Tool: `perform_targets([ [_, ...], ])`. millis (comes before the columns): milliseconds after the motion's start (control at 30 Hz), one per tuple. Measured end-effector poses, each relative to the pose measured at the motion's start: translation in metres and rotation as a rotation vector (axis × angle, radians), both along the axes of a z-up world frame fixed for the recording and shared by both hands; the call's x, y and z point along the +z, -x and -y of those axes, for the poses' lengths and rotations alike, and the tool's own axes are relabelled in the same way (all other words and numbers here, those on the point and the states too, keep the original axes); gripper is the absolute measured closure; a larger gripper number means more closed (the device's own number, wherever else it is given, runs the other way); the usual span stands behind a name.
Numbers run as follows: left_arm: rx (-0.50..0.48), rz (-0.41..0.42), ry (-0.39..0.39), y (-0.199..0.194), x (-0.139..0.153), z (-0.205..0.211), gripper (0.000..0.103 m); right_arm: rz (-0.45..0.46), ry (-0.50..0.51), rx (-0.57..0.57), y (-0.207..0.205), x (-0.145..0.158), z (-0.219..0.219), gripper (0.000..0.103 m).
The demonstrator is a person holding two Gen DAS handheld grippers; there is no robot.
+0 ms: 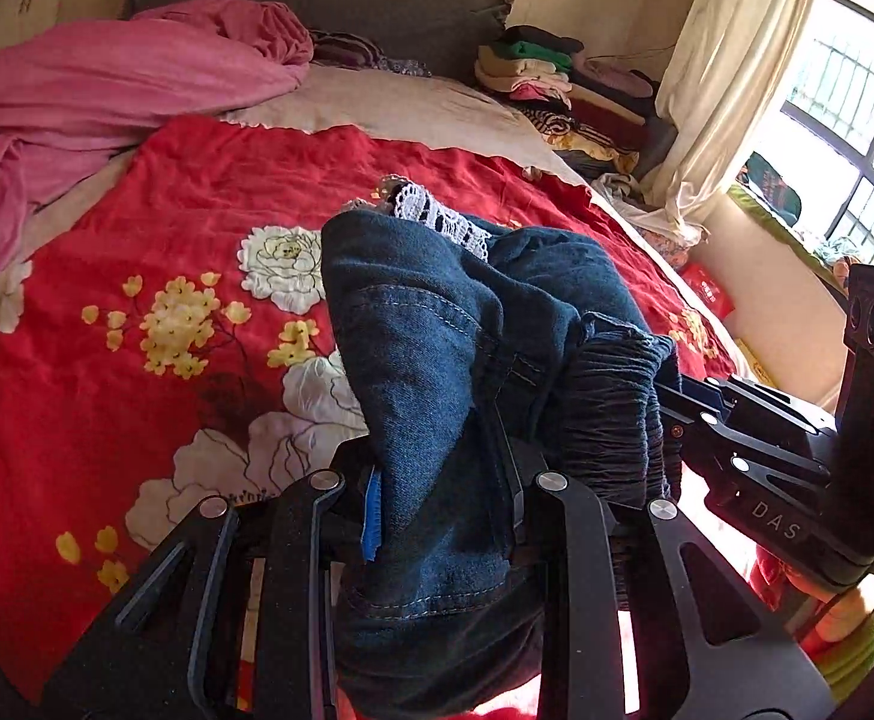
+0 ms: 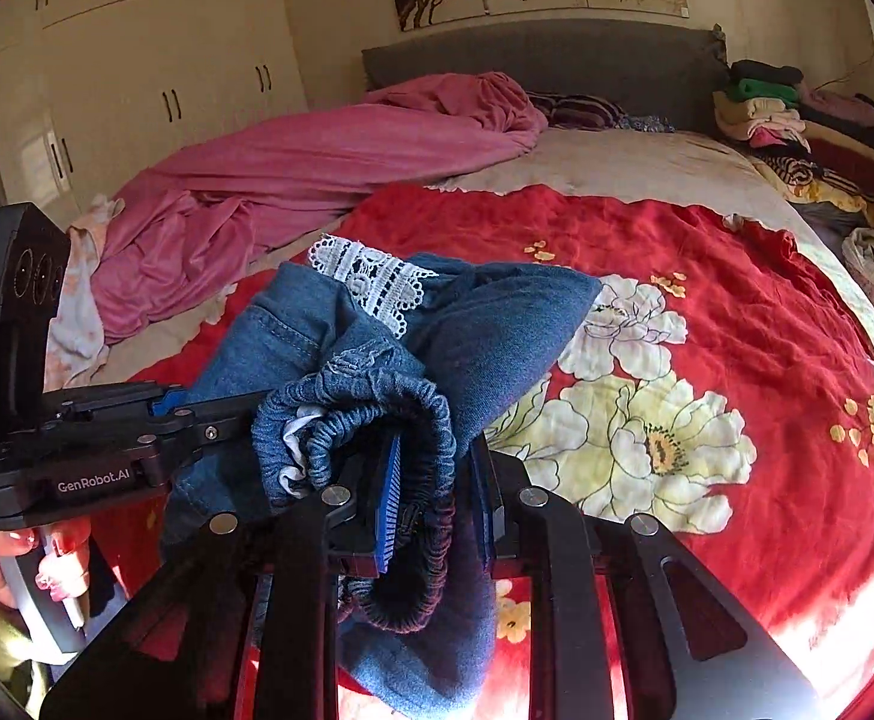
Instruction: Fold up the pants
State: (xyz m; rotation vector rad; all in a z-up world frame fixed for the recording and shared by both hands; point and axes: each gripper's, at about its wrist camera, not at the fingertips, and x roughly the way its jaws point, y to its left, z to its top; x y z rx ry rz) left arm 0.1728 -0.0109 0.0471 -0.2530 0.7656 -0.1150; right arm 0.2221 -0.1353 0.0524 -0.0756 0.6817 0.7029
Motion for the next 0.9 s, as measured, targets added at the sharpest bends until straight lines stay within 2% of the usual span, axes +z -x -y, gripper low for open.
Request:
perform_targets([
  [233, 0.011, 0.016, -0.029, -0.040, 0.003, -0.005, 0.084, 0.009, 0.009, -0.024, -0.046, 0.002, -0.012, 0.084],
  [500, 0.025, -0.020, -0.040, -0.072, -0.022, -0.010, 0.084, -0.039, 0.040, -0.048, -0.081, -0.025, -0.020, 0.084],
  [733, 0.040, -0.074, -0.037, -0.084, -0.049, -0.016, 0.084, -0.141, 0.053, -0.076, -0.102, -0.061, -0.018, 0.084],
  [900, 0.056, -0.099, -0.034, -0.084, -0.063, -0.022, 0.081, -0.250, 0.004, -0.116, -0.113, -0.081, -0.005, 0.078],
])
